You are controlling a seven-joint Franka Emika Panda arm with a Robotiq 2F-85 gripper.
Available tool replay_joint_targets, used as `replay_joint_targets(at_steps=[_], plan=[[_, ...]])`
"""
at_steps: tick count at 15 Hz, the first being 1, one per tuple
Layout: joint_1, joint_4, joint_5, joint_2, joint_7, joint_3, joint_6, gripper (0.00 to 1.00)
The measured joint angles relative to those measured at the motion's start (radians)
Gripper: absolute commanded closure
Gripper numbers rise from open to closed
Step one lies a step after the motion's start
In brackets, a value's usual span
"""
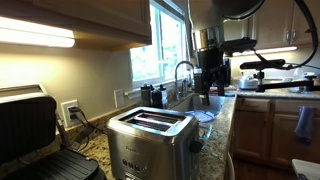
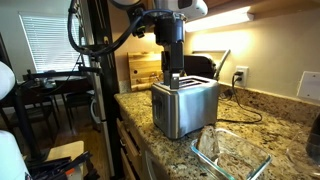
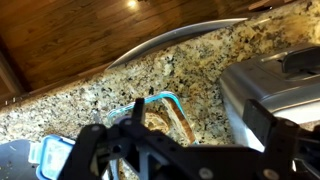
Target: Put one slice of bread in the toaster
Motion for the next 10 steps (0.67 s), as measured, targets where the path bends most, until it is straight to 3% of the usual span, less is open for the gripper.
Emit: replay_joint_targets(at_steps=[10], plan=[[-0.025,0.024,-0.001,0.044,-0.001,-0.007,0.01,0.0]])
